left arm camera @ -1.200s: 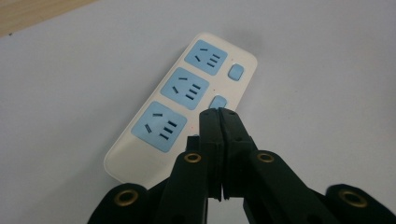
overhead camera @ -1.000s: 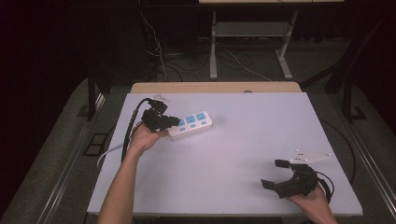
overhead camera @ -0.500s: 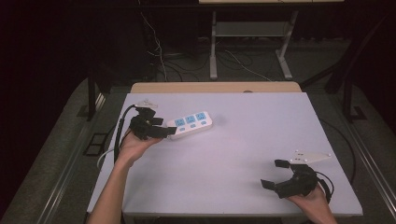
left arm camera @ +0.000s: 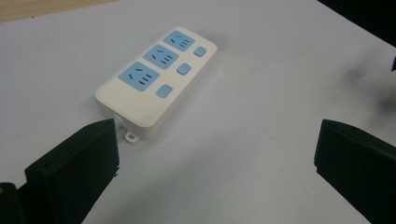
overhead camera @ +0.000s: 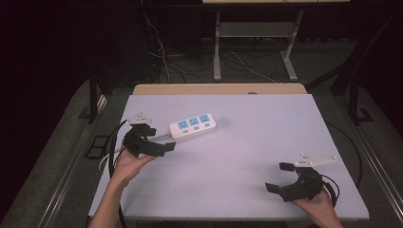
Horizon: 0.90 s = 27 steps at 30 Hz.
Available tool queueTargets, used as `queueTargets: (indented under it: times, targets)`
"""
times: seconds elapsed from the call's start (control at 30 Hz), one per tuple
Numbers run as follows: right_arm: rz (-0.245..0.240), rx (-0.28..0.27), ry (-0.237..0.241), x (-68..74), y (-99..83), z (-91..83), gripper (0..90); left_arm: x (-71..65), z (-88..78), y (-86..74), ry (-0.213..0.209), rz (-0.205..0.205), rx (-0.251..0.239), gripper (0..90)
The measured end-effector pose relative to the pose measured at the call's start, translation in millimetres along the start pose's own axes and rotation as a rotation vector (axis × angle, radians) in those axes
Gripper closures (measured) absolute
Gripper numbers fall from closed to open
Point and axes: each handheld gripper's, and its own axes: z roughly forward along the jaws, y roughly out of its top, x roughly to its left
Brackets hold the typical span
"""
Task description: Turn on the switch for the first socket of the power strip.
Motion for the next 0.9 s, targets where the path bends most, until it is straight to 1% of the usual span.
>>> queueTargets:
  times: [0.2,0.3,0.43,0.53,0.6,0.67,0.8,0.9]
  targets:
    - [0.0,0.001,0.0,0.7,0.1,0.6,0.2,-10.4,-3.6,-13.6,-0.017,0.007,-0.023,0.0]
    - [0.0,0.001,0.001,1.2,0.3,0.8,0.3,-15.1,-3.7,-20.6,-0.024,0.018,-0.022,0.0]
    - [-0.003,0.002,0.002,1.7,0.4,1.3,0.3,-19.5,-3.9,-30.0,-0.035,0.013,-0.033,0.0]
    - [-0.007,0.004,0.004,2.4,0.5,1.7,0.3,-24.2,-3.8,-37.6,-0.039,0.011,-0.055,0.0]
    - [-0.007,0.005,0.005,3.0,0.8,1.5,0.2,-27.9,-3.4,-43.4,-0.043,0.012,-0.062,0.0]
    - [-0.009,0.004,0.006,3.1,0.7,1.6,0.3,-31.5,-2.7,-49.4,-0.047,0.02,-0.059,0.0]
    - [-0.009,0.007,0.008,3.8,0.9,2.2,0.3,-35.9,0.2,-60.2,-0.061,0.024,-0.057,0.0]
    - [-0.012,0.008,0.01,4.4,0.9,2.5,0.3,-37.6,2.9,-67.3,-0.068,0.017,-0.064,0.0]
